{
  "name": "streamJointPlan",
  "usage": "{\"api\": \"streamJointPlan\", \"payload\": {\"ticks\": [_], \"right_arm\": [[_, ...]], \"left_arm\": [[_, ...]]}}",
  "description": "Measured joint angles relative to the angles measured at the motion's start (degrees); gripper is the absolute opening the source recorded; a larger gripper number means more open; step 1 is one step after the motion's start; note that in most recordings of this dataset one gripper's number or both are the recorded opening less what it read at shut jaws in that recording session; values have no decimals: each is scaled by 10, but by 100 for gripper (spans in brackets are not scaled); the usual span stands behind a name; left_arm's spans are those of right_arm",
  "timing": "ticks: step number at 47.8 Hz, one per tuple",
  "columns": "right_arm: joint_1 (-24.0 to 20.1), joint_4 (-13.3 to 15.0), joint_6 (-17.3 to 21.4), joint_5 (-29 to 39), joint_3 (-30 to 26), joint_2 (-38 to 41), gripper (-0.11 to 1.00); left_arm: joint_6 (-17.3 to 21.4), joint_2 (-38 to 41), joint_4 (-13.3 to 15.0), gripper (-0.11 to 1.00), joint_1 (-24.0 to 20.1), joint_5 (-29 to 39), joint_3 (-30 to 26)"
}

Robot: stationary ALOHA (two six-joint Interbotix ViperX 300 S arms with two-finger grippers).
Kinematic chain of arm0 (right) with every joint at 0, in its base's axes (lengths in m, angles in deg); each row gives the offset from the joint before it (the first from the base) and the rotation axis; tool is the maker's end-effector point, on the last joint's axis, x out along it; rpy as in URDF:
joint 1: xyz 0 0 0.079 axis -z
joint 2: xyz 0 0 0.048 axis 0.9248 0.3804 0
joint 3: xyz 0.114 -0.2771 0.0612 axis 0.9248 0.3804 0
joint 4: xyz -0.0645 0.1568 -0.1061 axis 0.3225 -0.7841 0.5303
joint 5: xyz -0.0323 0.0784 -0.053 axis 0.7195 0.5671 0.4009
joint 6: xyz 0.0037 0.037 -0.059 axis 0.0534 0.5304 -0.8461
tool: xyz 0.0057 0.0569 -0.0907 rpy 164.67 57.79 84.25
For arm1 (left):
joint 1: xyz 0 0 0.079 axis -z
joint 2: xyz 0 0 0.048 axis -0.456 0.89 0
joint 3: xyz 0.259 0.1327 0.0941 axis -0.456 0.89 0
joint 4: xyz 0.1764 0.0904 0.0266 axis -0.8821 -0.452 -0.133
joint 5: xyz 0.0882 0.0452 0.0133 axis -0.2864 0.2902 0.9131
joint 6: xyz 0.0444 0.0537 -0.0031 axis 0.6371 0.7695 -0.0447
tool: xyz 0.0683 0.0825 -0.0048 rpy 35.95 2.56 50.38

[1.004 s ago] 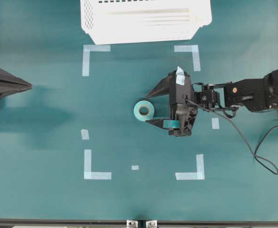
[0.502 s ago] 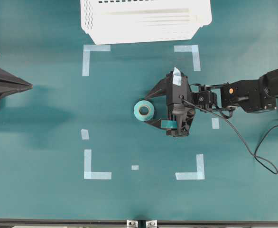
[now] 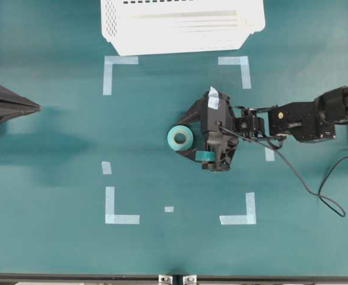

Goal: Put the tape in the middle into the white basket.
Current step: 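Lower the right gripper around the tape roll and close on it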

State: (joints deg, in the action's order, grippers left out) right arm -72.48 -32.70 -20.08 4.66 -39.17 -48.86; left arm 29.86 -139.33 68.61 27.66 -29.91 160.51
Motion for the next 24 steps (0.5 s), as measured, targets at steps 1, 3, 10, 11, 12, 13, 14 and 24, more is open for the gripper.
{"api": "streamJointPlan", "payload": {"ticks": [1,3,10,11,12,13,14,24], "right_arm": [[1,0,1,1,-1,0,99],[0,0,1,1,-3,1,99],[0,0,0,2,-4,2,99],[1,0,1,2,-4,2,99],[1,0,1,2,-4,2,99],[1,0,1,2,-4,2,99],[1,0,0,3,-4,2,99],[1,0,0,4,-4,2,99]], "left_arm": [[0,0,1,-11,0,-1,0],[0,0,1,-11,0,0,0],[0,0,0,-11,0,-1,0],[0,0,0,-11,0,0,0],[0,0,0,-11,0,-1,0],[0,0,1,-11,0,0,0],[0,0,1,-11,0,0,0],[0,0,1,-11,0,-1,0]]}}
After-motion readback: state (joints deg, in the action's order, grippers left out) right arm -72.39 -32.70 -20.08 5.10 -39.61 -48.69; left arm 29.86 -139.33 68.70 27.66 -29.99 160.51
